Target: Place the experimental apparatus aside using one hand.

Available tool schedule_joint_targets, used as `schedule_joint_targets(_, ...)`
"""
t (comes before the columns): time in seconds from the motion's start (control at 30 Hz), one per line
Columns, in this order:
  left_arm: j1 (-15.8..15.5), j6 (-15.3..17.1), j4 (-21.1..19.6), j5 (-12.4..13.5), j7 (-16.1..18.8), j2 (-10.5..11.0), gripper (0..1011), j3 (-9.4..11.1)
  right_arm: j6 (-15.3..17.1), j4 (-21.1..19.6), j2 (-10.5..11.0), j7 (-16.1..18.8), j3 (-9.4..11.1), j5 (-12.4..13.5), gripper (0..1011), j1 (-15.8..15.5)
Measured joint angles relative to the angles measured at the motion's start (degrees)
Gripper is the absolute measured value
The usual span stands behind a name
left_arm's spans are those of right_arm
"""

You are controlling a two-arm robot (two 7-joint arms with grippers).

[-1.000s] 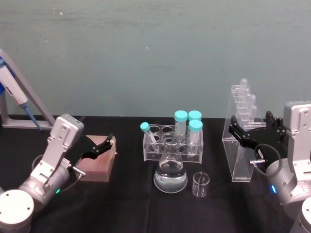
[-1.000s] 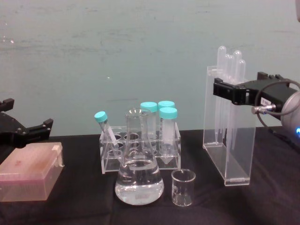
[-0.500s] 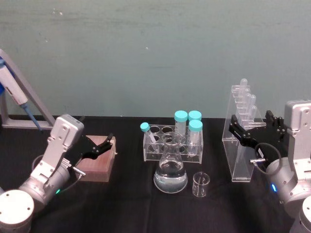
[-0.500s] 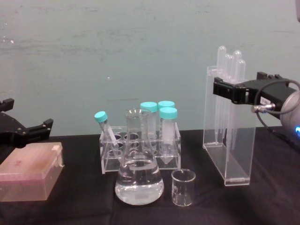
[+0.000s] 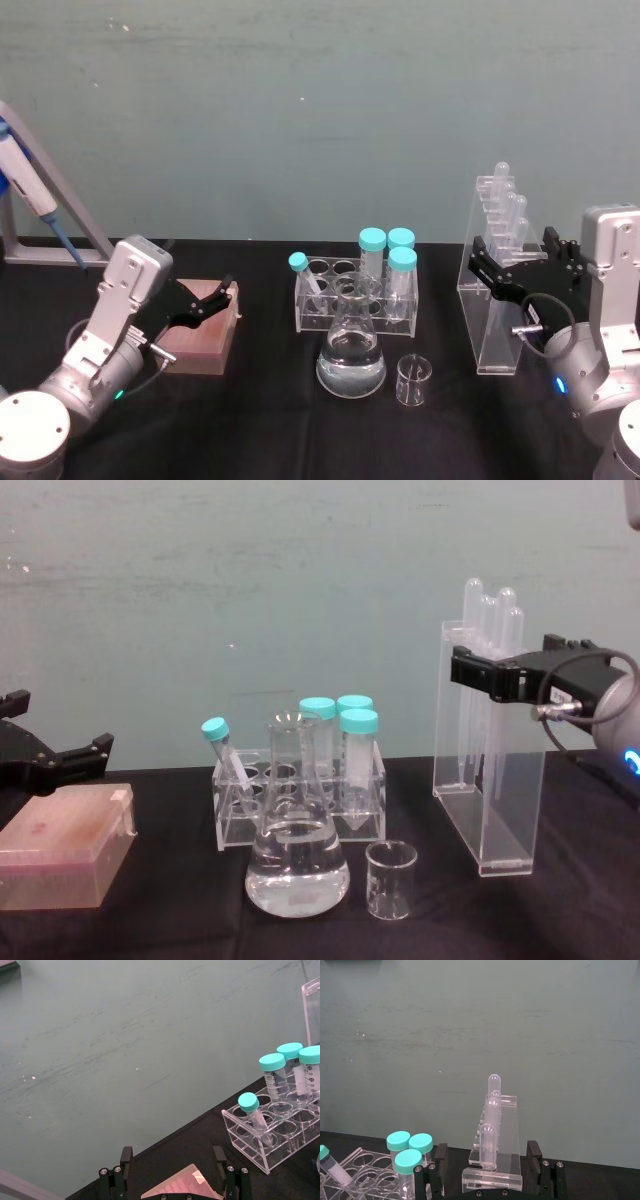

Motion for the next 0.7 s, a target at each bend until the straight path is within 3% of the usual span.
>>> schedule_joint_targets(0.7,0.0,0.0,0.0,0.0,0.0,0.0,1000,0.0,0.1,1.4,-0.8,0.0,0.5,-0.5,1000,1.0)
